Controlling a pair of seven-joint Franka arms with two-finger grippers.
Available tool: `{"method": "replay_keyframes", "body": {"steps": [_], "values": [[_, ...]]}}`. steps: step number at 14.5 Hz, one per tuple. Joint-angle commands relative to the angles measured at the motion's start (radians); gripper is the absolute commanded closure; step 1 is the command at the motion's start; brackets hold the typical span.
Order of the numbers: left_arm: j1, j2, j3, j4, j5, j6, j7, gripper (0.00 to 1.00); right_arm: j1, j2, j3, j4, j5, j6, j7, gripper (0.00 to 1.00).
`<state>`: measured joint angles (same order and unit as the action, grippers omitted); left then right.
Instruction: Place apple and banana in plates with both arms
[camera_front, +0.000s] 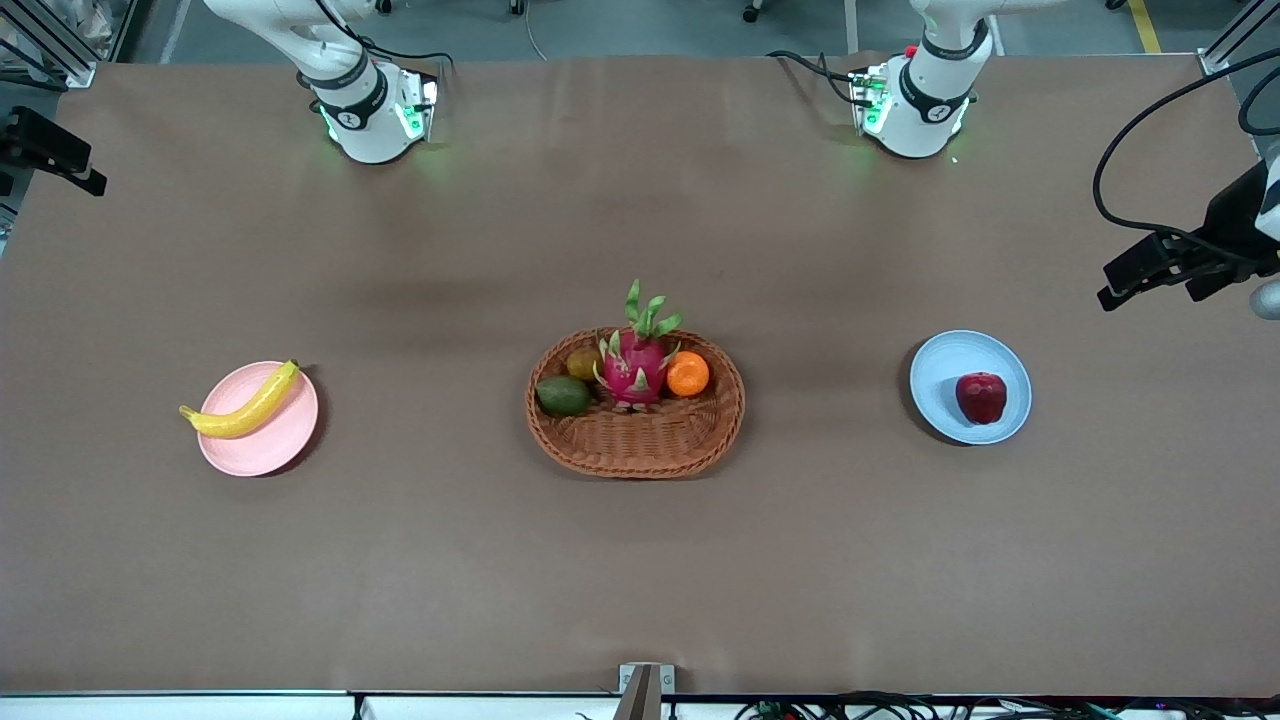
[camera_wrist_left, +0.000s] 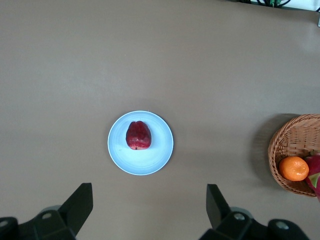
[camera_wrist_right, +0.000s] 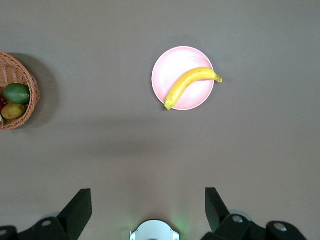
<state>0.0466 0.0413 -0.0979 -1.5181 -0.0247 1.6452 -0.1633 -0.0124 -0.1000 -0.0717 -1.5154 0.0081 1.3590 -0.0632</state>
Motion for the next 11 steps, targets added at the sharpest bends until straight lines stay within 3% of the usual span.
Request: {"method": "replay_keyframes", "body": {"steps": [1,11], "values": [[0.006,0.011,-0.002,0.029,-0.017,-0.024,0.001,0.0,0.0,-0.029,0.004,-0.031,0.013,0.023,0.011,0.0],[0.003,0.011,-0.002,0.027,-0.017,-0.024,0.004,0.0,-0.006,-0.037,0.003,-0.029,0.041,-0.028,0.034,0.0]]}}
